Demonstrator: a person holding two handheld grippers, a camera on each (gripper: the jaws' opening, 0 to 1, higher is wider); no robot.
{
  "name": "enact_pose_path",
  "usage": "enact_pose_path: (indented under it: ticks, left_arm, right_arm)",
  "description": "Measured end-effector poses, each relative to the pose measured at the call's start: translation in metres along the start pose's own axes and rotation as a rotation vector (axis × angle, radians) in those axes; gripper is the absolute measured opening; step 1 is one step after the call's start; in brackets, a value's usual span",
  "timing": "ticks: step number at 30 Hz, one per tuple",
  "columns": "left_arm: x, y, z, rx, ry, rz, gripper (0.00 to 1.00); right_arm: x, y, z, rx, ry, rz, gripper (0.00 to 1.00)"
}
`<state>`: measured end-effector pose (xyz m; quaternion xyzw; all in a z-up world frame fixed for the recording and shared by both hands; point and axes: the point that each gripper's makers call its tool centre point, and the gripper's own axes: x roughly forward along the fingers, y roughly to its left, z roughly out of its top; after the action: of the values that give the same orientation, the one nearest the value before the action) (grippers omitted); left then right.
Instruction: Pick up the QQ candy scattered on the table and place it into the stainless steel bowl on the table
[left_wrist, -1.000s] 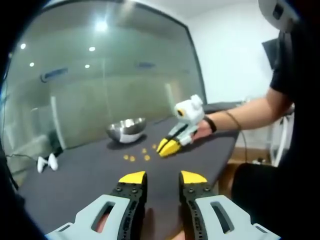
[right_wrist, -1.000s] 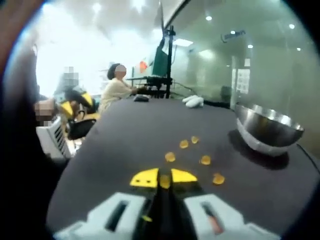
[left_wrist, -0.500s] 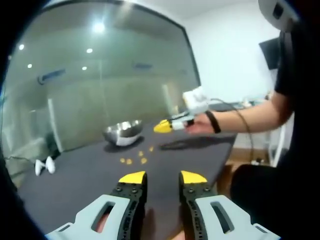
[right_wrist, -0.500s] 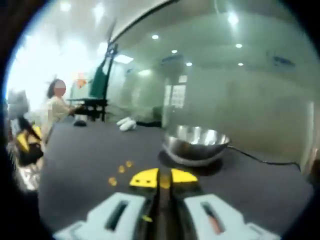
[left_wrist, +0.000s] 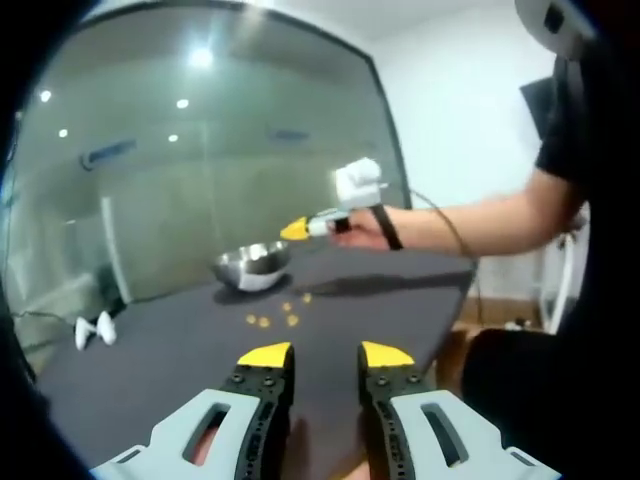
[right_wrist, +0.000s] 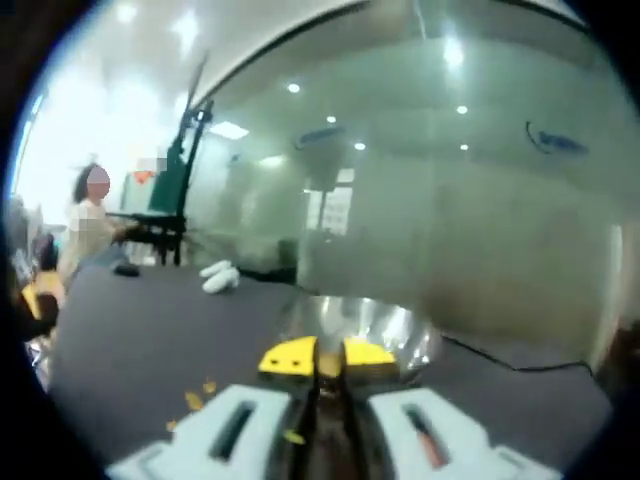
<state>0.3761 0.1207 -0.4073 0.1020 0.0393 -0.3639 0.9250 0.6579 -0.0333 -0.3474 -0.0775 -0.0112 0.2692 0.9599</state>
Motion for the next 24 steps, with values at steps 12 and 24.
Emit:
enact_pose_path:
  ticks: [12,24]
  left_arm:
    - [-0.007,0.007,0.000,-0.039,-0.017,0.018,0.27]
    - [-0.008,0.009,-0.001,-0.031,-0.004,0.013,0.27]
  right_arm:
    - [0.055,-0.018,0.008,-0.065,0.013,-0.016,0.09]
    - [0.074,-0.024,-0.008,-0.015,0.034,-0.011,0.12]
